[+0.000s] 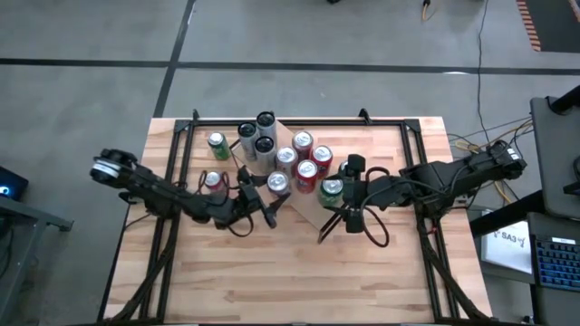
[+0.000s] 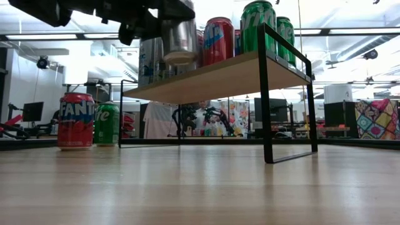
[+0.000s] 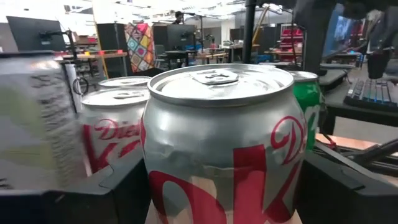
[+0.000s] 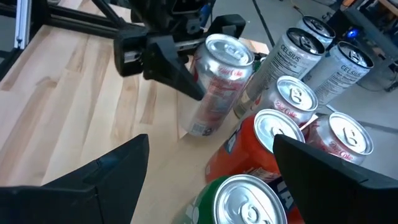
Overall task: Place canned beverage on shelf
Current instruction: Put the silver soda can on the shelf aligned with the other silver soda can
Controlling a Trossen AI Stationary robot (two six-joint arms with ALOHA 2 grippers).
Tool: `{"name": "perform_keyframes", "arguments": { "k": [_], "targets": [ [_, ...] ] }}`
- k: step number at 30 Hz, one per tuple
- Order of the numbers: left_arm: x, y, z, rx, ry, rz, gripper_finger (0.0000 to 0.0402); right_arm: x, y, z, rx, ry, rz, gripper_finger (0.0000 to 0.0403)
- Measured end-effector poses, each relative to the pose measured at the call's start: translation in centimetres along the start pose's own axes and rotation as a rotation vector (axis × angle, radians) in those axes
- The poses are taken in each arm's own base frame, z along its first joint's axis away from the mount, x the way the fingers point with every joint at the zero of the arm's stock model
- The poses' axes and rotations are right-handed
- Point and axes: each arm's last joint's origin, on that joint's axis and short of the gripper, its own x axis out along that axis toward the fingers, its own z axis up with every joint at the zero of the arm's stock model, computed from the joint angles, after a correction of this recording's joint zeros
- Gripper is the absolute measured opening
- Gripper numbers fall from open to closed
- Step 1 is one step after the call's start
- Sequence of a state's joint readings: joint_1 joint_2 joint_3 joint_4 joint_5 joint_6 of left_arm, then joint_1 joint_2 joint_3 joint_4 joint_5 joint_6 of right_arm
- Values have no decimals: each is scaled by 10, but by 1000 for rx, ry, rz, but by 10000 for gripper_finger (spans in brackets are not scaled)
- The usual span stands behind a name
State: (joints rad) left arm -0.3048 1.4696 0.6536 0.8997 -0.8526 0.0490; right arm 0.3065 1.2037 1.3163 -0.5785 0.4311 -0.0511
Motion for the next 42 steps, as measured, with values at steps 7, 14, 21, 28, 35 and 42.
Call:
{"name": "perform_keyframes", "arguments": {
  "k": [7,14,21,28,35,42],
  "targets": [
    [5,0,-1,9,5,17,284,0,0,0,-2,0,-2,329],
    [5,1,-5,62,25,16,284,0,-1,1,-9,-6,-18,329],
    [5,1,-7,163,34,14,289,0,-1,1,-8,-6,-18,329],
    [6,2,-7,163,36,18,296,0,0,1,-6,-6,-18,329],
    [9,6,-7,130,36,36,297,0,-1,1,-3,-11,-18,329],
    [10,7,-7,127,36,40,301,0,-1,1,1,-12,-18,329]
  ]
}}
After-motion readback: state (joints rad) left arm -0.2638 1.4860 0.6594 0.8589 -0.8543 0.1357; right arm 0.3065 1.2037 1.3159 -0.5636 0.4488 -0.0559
